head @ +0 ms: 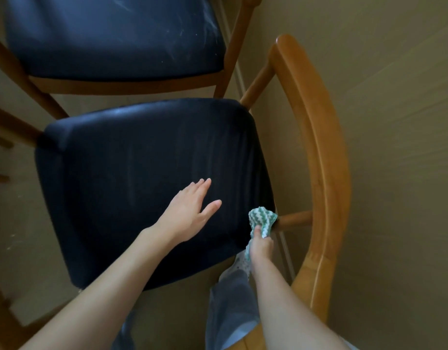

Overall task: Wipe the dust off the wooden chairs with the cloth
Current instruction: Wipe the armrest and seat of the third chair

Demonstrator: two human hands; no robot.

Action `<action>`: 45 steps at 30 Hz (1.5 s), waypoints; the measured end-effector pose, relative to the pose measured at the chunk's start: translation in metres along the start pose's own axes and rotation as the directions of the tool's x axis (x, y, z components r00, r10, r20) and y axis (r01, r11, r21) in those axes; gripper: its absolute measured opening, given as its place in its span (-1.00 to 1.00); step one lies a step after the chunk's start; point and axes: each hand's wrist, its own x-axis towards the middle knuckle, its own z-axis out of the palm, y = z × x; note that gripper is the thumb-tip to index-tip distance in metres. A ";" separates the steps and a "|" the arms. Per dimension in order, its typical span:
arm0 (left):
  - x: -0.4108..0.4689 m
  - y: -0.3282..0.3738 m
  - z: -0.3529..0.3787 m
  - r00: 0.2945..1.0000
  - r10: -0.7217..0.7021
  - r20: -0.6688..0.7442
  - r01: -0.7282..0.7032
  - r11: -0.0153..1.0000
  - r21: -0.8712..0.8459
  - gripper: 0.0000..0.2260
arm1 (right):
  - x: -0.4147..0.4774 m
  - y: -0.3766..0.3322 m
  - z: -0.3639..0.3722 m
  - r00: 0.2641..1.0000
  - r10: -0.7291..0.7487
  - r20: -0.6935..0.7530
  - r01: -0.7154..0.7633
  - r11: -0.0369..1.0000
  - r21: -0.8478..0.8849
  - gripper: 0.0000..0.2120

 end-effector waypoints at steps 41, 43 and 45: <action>0.034 -0.051 0.001 0.965 -0.194 -0.176 0.181 0.980 -0.087 -0.46 | 0.104 -0.236 0.039 0.396 -0.816 0.420 0.876 0.199 -0.439 -0.46; 0.032 -0.052 0.001 0.965 -0.190 -0.182 0.176 0.980 -0.091 -0.46 | 0.108 -0.244 0.032 0.392 -0.837 0.382 0.858 0.182 -0.480 -0.52; 0.031 -0.053 -0.001 0.961 -0.187 -0.204 0.168 0.980 -0.103 -0.46 | 0.109 -0.258 0.027 0.336 -0.883 0.329 0.855 0.139 -0.499 -0.52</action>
